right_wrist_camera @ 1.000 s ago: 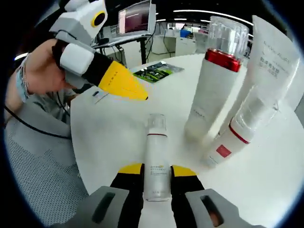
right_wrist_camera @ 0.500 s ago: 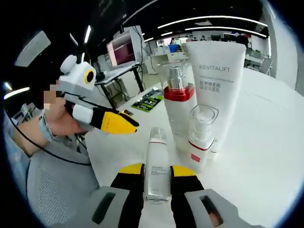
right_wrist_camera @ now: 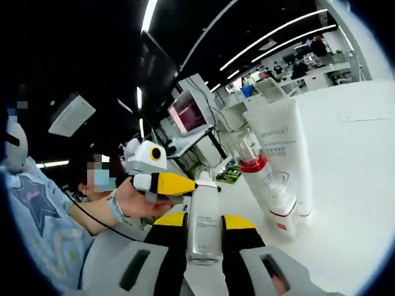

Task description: Arrange the skincare products in the storage area until every visible bottle or jar stands upright without overlapping.

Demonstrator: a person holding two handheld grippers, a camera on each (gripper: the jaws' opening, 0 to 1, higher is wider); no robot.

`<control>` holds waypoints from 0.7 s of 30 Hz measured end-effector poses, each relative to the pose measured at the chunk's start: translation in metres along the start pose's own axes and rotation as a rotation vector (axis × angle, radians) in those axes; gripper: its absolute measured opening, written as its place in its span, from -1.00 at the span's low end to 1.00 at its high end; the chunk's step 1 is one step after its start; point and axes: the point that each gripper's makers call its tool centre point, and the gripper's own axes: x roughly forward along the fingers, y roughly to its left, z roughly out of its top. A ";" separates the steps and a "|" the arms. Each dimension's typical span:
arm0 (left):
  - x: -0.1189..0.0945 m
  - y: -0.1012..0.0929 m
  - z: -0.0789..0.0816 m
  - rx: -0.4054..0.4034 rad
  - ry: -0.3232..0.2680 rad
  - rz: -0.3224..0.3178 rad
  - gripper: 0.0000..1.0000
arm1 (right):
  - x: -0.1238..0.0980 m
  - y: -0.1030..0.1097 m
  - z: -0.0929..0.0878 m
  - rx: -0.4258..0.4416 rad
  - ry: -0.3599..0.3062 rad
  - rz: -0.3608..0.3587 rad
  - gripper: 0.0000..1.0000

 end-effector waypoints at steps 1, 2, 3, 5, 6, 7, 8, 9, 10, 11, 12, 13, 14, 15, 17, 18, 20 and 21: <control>0.000 -0.003 0.001 0.002 -0.002 -0.016 -0.46 | -0.001 0.001 0.002 0.014 -0.009 0.017 -0.70; 0.000 -0.004 0.002 0.008 -0.009 -0.021 -0.48 | -0.001 0.003 0.003 0.025 -0.015 0.029 -0.70; -0.001 -0.007 0.005 0.016 -0.022 -0.030 -0.49 | -0.002 0.005 0.004 0.062 -0.021 0.059 -0.70; -0.002 -0.014 0.010 0.020 -0.048 -0.071 -0.54 | -0.003 0.011 0.006 0.096 -0.032 0.107 -0.70; -0.003 -0.019 0.013 0.015 -0.065 -0.094 -0.56 | -0.004 0.013 0.006 0.113 -0.034 0.125 -0.70; -0.004 -0.022 0.016 0.008 -0.080 -0.114 -0.59 | -0.006 0.014 0.009 0.135 -0.044 0.151 -0.70; -0.005 -0.024 0.016 0.005 -0.080 -0.125 -0.60 | -0.006 0.017 0.010 0.153 -0.051 0.174 -0.70; -0.005 -0.025 0.018 0.003 -0.088 -0.134 -0.61 | -0.006 0.015 0.009 0.154 -0.040 0.171 -0.70; -0.005 -0.027 0.018 0.003 -0.092 -0.142 -0.62 | -0.006 0.017 0.008 0.145 -0.039 0.178 -0.70; -0.005 -0.028 0.019 0.003 -0.093 -0.147 -0.62 | -0.005 0.020 0.006 0.133 -0.030 0.183 -0.70; -0.005 -0.029 0.019 -0.001 -0.094 -0.158 -0.63 | -0.004 0.021 0.005 0.126 -0.019 0.187 -0.70; -0.005 -0.031 0.019 -0.007 -0.094 -0.166 -0.64 | -0.003 0.022 0.003 0.122 -0.011 0.194 -0.70; -0.005 -0.031 0.020 -0.011 -0.094 -0.169 -0.65 | -0.002 0.023 0.002 0.119 -0.006 0.198 -0.70; -0.005 -0.032 0.022 -0.013 -0.106 -0.171 -0.65 | -0.002 0.025 0.000 0.108 0.006 0.198 -0.70; -0.007 -0.036 0.022 0.006 -0.093 -0.172 -0.66 | 0.000 0.027 -0.002 0.067 0.014 0.193 -0.70; -0.008 -0.038 0.022 0.032 -0.086 -0.172 -0.67 | 0.001 0.027 -0.004 0.044 0.021 0.185 -0.69; -0.008 -0.036 0.021 0.047 -0.080 -0.142 -0.67 | 0.003 0.023 -0.006 0.028 0.028 0.155 -0.68; -0.008 -0.033 0.020 0.051 -0.076 -0.122 -0.68 | 0.004 0.019 -0.008 0.004 0.034 0.127 -0.67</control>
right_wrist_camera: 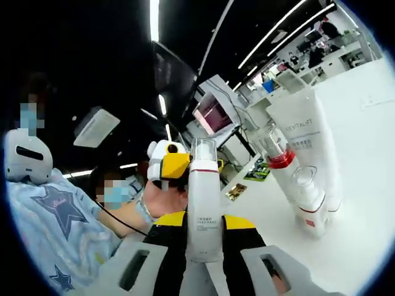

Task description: Arrange the skincare products in the storage area until every visible bottle or jar stands upright without overlapping.

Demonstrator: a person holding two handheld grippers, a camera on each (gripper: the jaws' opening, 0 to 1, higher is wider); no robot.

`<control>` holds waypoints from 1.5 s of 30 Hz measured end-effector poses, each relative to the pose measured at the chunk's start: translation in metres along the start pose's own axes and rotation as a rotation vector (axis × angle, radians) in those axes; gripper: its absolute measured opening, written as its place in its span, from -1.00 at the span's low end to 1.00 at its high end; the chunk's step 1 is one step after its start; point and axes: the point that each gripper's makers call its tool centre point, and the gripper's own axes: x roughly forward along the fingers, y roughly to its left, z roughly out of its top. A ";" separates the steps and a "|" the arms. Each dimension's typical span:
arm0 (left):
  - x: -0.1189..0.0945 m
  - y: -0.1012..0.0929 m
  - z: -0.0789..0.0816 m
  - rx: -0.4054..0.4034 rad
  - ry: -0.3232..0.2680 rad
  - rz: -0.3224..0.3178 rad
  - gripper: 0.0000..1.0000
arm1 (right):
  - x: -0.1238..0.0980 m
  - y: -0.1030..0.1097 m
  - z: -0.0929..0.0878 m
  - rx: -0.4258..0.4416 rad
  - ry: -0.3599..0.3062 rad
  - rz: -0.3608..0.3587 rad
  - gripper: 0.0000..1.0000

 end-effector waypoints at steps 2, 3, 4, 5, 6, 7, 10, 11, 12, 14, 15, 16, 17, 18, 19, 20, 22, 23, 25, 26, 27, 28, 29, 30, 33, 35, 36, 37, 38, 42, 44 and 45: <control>0.000 0.005 -0.001 0.018 0.003 0.034 -0.68 | 0.002 -0.010 0.000 -0.095 0.002 -0.080 -0.64; 0.000 0.006 -0.001 0.021 0.002 0.040 -0.70 | 0.002 -0.014 0.000 -0.138 0.006 -0.123 -0.62; -0.001 0.011 0.000 0.043 -0.002 0.079 -0.71 | 0.002 -0.021 0.000 -0.204 0.013 -0.194 -0.62; -0.002 0.017 0.000 0.063 0.003 0.117 -0.72 | 0.003 -0.024 0.000 -0.246 0.019 -0.238 -0.63; -0.003 0.021 -0.002 0.082 0.012 0.151 -0.72 | 0.003 -0.027 0.000 -0.284 0.031 -0.282 -0.63; -0.002 0.022 -0.003 0.091 0.020 0.164 -0.72 | 0.004 -0.031 -0.001 -0.319 0.043 -0.327 -0.64; 0.000 0.025 -0.007 0.119 0.033 0.194 -0.72 | 0.009 -0.033 -0.003 -0.445 0.082 -0.445 -0.68; 0.000 0.025 -0.007 0.120 0.034 0.198 -0.72 | 0.010 -0.034 -0.002 -0.475 0.089 -0.470 -0.68; 0.000 0.026 -0.008 0.118 0.038 0.200 -0.72 | 0.011 -0.036 0.000 -0.507 0.097 -0.521 -0.69; 0.002 0.026 -0.011 0.112 0.053 0.208 -0.72 | 0.014 -0.037 0.002 -0.574 0.111 -0.570 -0.69; 0.003 0.025 -0.014 0.110 0.063 0.202 -0.72 | 0.015 -0.037 0.003 -0.605 0.119 -0.590 -0.68; 0.004 0.024 -0.016 0.111 0.073 0.195 -0.72 | 0.016 -0.039 0.004 -0.639 0.130 -0.621 -0.67; 0.006 0.022 -0.019 0.116 0.089 0.188 -0.72 | 0.015 -0.043 0.003 -0.682 0.162 -0.674 -0.68; 0.006 0.022 -0.021 0.148 0.103 0.190 -0.71 | 0.010 -0.049 0.002 -0.709 0.192 -0.725 -0.69; 0.007 0.021 -0.025 0.176 0.135 0.182 -0.71 | 0.013 -0.049 -0.003 -0.708 0.209 -0.688 -0.70; 0.008 0.020 -0.026 0.179 0.137 0.172 -0.70 | 0.013 -0.049 -0.003 -0.668 0.196 -0.657 -0.70; 0.009 0.015 -0.024 0.173 0.123 0.133 -0.67 | 0.014 -0.041 -0.005 -0.519 0.135 -0.545 -0.71; 0.011 0.010 -0.023 0.176 0.108 0.098 -0.66 | 0.013 -0.037 -0.003 -0.471 0.104 -0.495 -0.71; 0.011 0.008 -0.024 0.198 0.112 0.081 -0.66 | 0.010 -0.035 -0.004 -0.452 0.099 -0.447 -0.71; 0.012 0.007 -0.026 0.218 0.128 0.073 -0.66 | 0.009 -0.035 -0.005 -0.439 0.100 -0.429 -0.71; 0.012 0.006 -0.027 0.228 0.130 0.069 -0.66 | 0.009 -0.031 -0.007 -0.413 0.097 -0.375 -0.71; 0.012 0.005 -0.027 0.233 0.135 0.062 -0.65 | 0.010 -0.028 -0.009 -0.389 0.100 -0.331 -0.71; 0.012 0.004 -0.029 0.232 0.143 0.052 -0.64 | 0.010 -0.026 -0.009 -0.374 0.098 -0.298 -0.71; 0.013 0.002 -0.030 0.226 0.147 0.039 -0.63 | 0.010 -0.022 -0.011 -0.367 0.103 -0.248 -0.71; 0.013 0.000 -0.034 0.235 0.168 0.023 -0.63 | 0.008 -0.020 -0.015 -0.365 0.123 -0.190 -0.71; 0.013 0.001 -0.037 0.280 0.192 0.042 -0.64 | 0.008 -0.022 -0.018 -0.392 0.139 -0.191 -0.71; 0.014 0.004 -0.038 0.343 0.197 0.068 -0.64 | 0.008 -0.024 -0.019 -0.406 0.142 -0.196 -0.71; 0.015 0.004 -0.039 0.385 0.203 0.077 -0.64 | 0.010 -0.030 -0.020 -0.440 0.146 -0.236 -0.70; 0.015 0.007 -0.039 0.431 0.211 0.095 -0.64 | 0.010 -0.032 -0.020 -0.452 0.149 -0.249 -0.70; 0.018 0.016 -0.051 0.587 0.275 0.158 -0.65 | 0.013 -0.051 -0.030 -0.554 0.224 -0.369 -0.68; 0.020 0.021 -0.055 0.622 0.295 0.182 -0.65 | 0.014 -0.057 -0.033 -0.586 0.244 -0.402 -0.68; 0.021 0.023 -0.056 0.629 0.297 0.192 -0.65 | 0.015 -0.060 -0.034 -0.591 0.246 -0.418 -0.68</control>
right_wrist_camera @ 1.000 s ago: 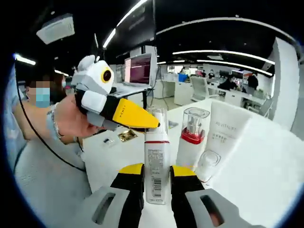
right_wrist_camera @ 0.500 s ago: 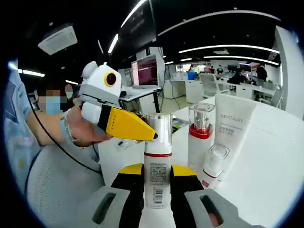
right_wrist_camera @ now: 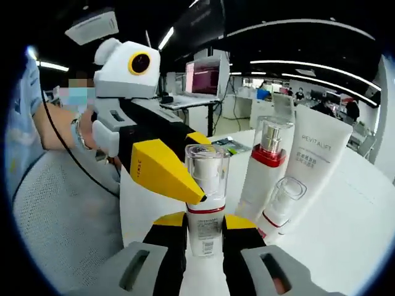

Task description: Arrange the skincare products in the storage area until every visible bottle or jar stands upright without overlapping.

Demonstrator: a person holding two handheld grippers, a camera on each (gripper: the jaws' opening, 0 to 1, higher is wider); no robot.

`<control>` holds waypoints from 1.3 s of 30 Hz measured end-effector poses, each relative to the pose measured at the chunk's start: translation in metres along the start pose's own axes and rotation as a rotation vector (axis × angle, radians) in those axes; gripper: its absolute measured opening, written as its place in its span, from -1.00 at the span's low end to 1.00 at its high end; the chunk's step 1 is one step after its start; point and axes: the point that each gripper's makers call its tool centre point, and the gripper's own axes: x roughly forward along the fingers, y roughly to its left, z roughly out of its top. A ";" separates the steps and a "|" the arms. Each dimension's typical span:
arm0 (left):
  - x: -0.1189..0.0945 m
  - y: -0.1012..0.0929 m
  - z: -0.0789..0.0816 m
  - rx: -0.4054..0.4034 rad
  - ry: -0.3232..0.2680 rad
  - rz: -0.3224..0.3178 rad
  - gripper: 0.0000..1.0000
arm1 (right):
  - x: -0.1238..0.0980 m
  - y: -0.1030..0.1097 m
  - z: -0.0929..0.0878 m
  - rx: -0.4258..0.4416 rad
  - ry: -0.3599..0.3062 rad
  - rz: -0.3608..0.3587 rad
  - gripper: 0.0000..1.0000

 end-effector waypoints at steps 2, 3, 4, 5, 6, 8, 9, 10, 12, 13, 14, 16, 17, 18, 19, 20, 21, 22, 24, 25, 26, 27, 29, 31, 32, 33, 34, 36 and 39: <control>0.002 0.001 -0.004 0.000 0.013 0.009 -0.64 | 0.004 0.000 -0.005 -0.002 0.013 -0.011 -0.67; 0.004 0.003 -0.009 0.005 0.035 0.018 -0.64 | 0.006 -0.001 -0.008 -0.004 0.026 -0.018 -0.67; 0.004 0.004 -0.012 0.018 0.054 0.026 -0.64 | 0.008 -0.001 -0.012 -0.008 0.041 -0.021 -0.67; 0.006 0.005 -0.016 0.025 0.076 0.037 -0.64 | 0.010 -0.001 -0.015 -0.011 0.055 -0.024 -0.67; 0.007 0.005 -0.018 0.027 0.082 0.042 -0.64 | 0.012 -0.003 -0.018 -0.016 0.066 -0.032 -0.67; 0.007 0.007 -0.021 0.022 0.094 0.051 -0.64 | 0.013 -0.004 -0.019 -0.016 0.072 -0.035 -0.67; 0.007 0.008 -0.023 0.019 0.105 0.053 -0.64 | 0.014 -0.003 -0.021 -0.011 0.076 -0.036 -0.67; 0.007 0.008 -0.024 0.025 0.112 0.054 -0.64 | 0.015 -0.003 -0.023 -0.005 0.076 -0.035 -0.67; 0.007 0.006 -0.023 0.047 0.113 0.057 -0.64 | 0.014 -0.002 -0.022 0.013 0.066 -0.035 -0.67; 0.007 0.005 -0.023 0.057 0.111 0.057 -0.64 | 0.014 -0.003 -0.022 0.020 0.062 -0.034 -0.67; 0.008 0.005 -0.023 0.061 0.110 0.054 -0.63 | 0.015 -0.004 -0.022 0.030 0.059 -0.033 -0.67; 0.008 0.003 -0.022 0.050 0.107 0.039 -0.62 | 0.015 -0.004 -0.022 0.028 0.057 -0.035 -0.68; 0.008 0.003 -0.022 0.046 0.109 0.034 -0.61 | 0.015 -0.004 -0.022 0.022 0.056 -0.039 -0.67; 0.007 0.002 -0.022 0.038 0.109 0.028 -0.59 | 0.015 -0.005 -0.022 0.019 0.054 -0.040 -0.67; 0.007 0.002 -0.021 0.034 0.107 0.024 -0.57 | 0.016 -0.005 -0.022 0.018 0.052 -0.042 -0.67; 0.007 0.002 -0.021 0.024 0.108 0.018 -0.56 | 0.016 -0.006 -0.023 0.020 0.052 -0.045 -0.67; 0.007 0.002 -0.022 0.012 0.110 0.012 -0.53 | 0.016 -0.007 -0.023 0.023 0.053 -0.048 -0.67; 0.008 0.001 -0.023 -0.011 0.114 0.001 -0.50 | 0.016 -0.007 -0.024 0.029 0.055 -0.048 -0.67; 0.008 -0.001 -0.026 -0.065 0.129 -0.019 -0.45 | 0.016 -0.011 -0.028 0.014 0.075 -0.068 -0.67; 0.009 -0.001 -0.027 -0.066 0.134 -0.021 -0.46 | 0.015 -0.013 -0.031 -0.002 0.092 -0.078 -0.66; 0.009 -0.002 -0.028 -0.065 0.137 -0.021 -0.47 | 0.015 -0.014 -0.036 -0.013 0.117 -0.081 -0.67; 0.009 -0.001 -0.030 -0.065 0.147 -0.015 -0.48 | 0.015 -0.015 -0.039 -0.011 0.132 -0.084 -0.68; 0.009 0.001 -0.032 -0.060 0.159 -0.007 -0.50 | 0.015 -0.017 -0.040 0.006 0.136 -0.088 -0.69; 0.008 0.001 -0.033 -0.055 0.164 -0.003 -0.52 | 0.014 -0.019 -0.039 0.019 0.132 -0.101 -0.70; 0.007 0.002 -0.032 -0.058 0.163 0.003 -0.52 | 0.014 -0.021 -0.040 0.029 0.134 -0.107 -0.70; 0.007 0.004 -0.033 -0.062 0.163 0.009 -0.53 | 0.013 -0.021 -0.040 0.029 0.135 -0.108 -0.70; 0.007 0.005 -0.033 -0.066 0.166 0.012 -0.53 | 0.013 -0.021 -0.041 0.032 0.140 -0.112 -0.70; 0.006 0.007 -0.034 -0.072 0.171 0.018 -0.54 | 0.011 -0.023 -0.044 0.032 0.160 -0.119 -0.69; 0.006 0.007 -0.036 -0.073 0.178 0.021 -0.55 | 0.009 -0.025 -0.049 0.044 0.184 -0.132 -0.68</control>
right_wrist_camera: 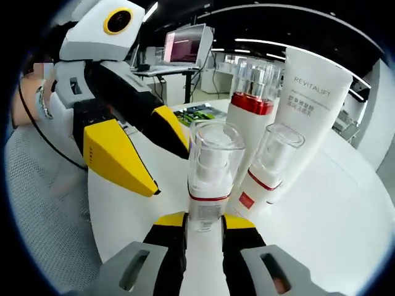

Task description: Arrange the skincare products in the storage area until every visible bottle or jar stands upright without overlapping.

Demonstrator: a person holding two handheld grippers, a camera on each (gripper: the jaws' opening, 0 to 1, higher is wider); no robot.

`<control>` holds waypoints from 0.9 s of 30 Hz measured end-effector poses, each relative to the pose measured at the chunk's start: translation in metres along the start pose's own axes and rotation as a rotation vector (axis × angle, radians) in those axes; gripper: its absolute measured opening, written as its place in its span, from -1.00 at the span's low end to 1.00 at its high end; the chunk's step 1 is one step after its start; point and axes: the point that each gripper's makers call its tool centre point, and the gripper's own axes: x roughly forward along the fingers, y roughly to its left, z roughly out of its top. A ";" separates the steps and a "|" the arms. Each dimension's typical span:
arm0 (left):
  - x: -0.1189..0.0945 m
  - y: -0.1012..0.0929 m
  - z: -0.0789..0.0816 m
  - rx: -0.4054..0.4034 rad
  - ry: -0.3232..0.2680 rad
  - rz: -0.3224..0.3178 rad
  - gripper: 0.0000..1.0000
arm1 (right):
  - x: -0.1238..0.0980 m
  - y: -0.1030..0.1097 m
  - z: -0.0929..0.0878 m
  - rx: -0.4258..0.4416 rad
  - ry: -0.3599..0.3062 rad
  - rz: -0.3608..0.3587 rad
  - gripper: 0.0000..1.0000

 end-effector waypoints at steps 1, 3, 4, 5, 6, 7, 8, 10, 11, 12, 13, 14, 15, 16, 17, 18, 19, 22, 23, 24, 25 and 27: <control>0.000 0.000 0.000 0.001 0.001 0.001 -0.55 | 0.000 0.000 -0.001 0.003 0.004 -0.002 -0.68; 0.001 0.001 -0.002 0.006 0.008 0.005 -0.57 | -0.001 -0.004 -0.008 0.026 0.039 -0.018 -0.70; 0.001 0.001 -0.002 0.006 0.011 0.006 -0.57 | -0.002 -0.005 -0.009 0.028 0.047 -0.022 -0.71; 0.001 0.002 -0.003 0.006 0.015 0.008 -0.58 | -0.002 -0.006 -0.011 0.025 0.056 -0.029 -0.75; 0.001 0.002 -0.004 0.006 0.018 0.009 -0.59 | -0.002 -0.006 -0.010 0.025 0.052 -0.030 -0.80; 0.001 0.002 -0.004 0.005 0.020 0.012 -0.59 | -0.003 -0.006 -0.009 0.028 0.049 -0.030 -0.87; 0.001 0.003 -0.004 0.005 0.021 0.015 -0.60 | -0.003 -0.007 -0.006 0.037 0.034 -0.032 -0.96; 0.001 0.005 -0.005 0.006 0.024 0.024 -0.62 | -0.002 -0.010 0.002 0.020 0.005 -0.053 -1.00; 0.001 0.006 -0.005 0.004 0.025 0.028 -0.62 | -0.002 -0.009 0.002 0.017 0.004 -0.051 -1.00; 0.001 0.007 -0.005 0.000 0.026 0.030 -0.63 | -0.001 -0.008 0.003 0.017 0.002 -0.044 -1.00; 0.000 0.008 -0.005 -0.007 0.024 0.031 -0.64 | 0.000 -0.007 0.004 0.019 0.001 -0.040 -1.00; 0.000 0.009 -0.005 -0.017 0.023 0.033 -0.65 | 0.000 -0.005 0.004 0.017 0.001 -0.035 -1.00; 0.000 0.010 -0.005 -0.021 0.023 0.038 -0.65 | 0.001 -0.005 0.004 0.013 0.000 -0.036 -1.00; 0.000 0.012 -0.006 -0.022 0.026 0.047 -0.66 | 0.001 -0.005 0.005 0.009 -0.001 -0.037 -1.00; 0.000 0.013 -0.006 -0.019 0.029 0.054 -0.68 | 0.002 -0.005 0.005 0.002 -0.002 -0.038 -1.00; 0.000 0.014 -0.007 -0.014 0.032 0.064 -0.69 | 0.002 -0.006 0.006 -0.002 -0.002 -0.039 -1.00; 0.001 0.016 -0.008 -0.013 0.034 0.071 -0.69 | 0.001 -0.007 0.007 0.001 -0.009 -0.041 -1.00; 0.000 0.018 -0.009 -0.015 0.038 0.088 -0.71 | -0.003 -0.012 0.008 0.021 -0.008 -0.048 -1.00; 0.000 0.020 -0.010 -0.017 0.039 0.096 -0.71 | -0.006 -0.016 0.003 0.040 0.020 -0.064 -0.99; 0.000 0.020 -0.011 -0.018 0.039 0.100 -0.71 | -0.008 -0.020 0.001 0.044 0.036 -0.076 -0.99; 0.000 0.022 -0.012 -0.027 0.040 0.111 -0.70 | -0.013 -0.027 -0.001 0.043 0.045 -0.095 -0.98; 0.003 0.025 -0.014 -0.039 0.047 0.118 -0.68 | -0.020 -0.032 0.002 0.051 0.026 -0.104 -0.96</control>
